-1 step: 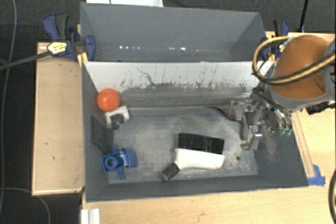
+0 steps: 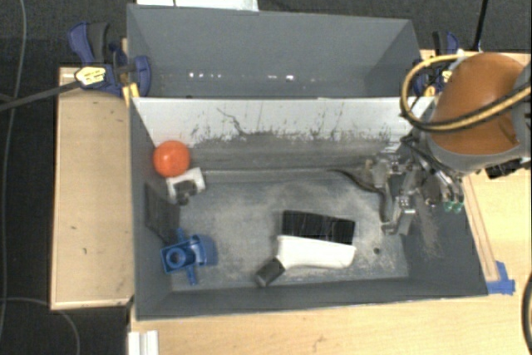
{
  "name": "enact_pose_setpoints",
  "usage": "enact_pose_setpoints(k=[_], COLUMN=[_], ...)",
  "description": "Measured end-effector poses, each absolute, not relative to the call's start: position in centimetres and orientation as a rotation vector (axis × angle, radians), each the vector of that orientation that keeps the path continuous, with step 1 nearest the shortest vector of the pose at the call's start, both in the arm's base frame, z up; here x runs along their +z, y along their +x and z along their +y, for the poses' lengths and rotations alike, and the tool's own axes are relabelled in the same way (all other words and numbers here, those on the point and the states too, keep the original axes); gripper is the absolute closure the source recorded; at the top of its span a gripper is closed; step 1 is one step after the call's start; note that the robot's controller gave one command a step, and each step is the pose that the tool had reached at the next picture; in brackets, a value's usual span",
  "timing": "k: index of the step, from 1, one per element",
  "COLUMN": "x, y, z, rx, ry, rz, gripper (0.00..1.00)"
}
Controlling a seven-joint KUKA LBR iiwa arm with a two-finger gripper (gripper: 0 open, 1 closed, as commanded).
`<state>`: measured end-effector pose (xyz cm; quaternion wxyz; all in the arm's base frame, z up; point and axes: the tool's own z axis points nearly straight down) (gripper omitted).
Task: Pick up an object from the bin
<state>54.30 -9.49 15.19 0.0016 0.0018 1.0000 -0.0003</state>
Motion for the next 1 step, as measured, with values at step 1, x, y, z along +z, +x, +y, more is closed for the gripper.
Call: enact_pose_setpoints(k=[1], x=[11.12], y=[52.22], z=[-4.52], rx=[-0.001], ry=[-0.111], rz=[3.136], gripper=[0.00])
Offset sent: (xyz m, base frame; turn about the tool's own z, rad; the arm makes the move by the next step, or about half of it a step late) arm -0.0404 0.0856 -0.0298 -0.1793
